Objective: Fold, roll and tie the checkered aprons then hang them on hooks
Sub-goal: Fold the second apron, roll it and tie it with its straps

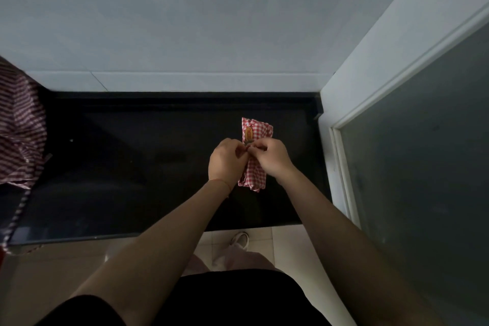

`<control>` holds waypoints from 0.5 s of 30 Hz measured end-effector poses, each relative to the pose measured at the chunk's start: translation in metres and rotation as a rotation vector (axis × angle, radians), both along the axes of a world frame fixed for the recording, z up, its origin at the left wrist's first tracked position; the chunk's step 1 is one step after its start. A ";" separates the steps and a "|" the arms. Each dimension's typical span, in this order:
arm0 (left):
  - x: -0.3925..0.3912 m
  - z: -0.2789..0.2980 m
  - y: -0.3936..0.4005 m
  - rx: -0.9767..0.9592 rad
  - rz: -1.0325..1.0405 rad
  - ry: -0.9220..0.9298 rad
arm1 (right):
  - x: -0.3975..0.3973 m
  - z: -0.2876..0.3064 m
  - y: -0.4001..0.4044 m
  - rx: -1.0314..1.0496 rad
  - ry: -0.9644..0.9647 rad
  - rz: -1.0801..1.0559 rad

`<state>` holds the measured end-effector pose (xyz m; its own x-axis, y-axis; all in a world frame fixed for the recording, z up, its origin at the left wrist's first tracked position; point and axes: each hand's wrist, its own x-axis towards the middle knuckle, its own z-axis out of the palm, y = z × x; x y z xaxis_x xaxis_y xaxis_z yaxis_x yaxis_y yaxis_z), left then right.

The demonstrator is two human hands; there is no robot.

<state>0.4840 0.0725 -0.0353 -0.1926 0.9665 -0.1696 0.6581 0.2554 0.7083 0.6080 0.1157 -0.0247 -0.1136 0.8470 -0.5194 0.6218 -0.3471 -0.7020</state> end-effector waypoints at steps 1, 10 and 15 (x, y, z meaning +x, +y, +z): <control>0.000 0.000 0.001 -0.006 0.003 0.009 | 0.000 0.001 0.000 -0.024 0.025 -0.020; 0.005 0.000 0.004 -0.043 0.011 0.066 | 0.002 0.007 -0.001 -0.152 0.133 -0.060; -0.001 -0.002 0.007 -0.061 0.007 0.012 | 0.005 -0.001 -0.009 -0.041 0.121 -0.089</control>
<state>0.4832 0.0792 -0.0376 -0.2019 0.9531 -0.2255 0.6643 0.3024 0.6836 0.6135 0.1065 -0.0258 -0.1027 0.8349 -0.5407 0.4986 -0.4272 -0.7542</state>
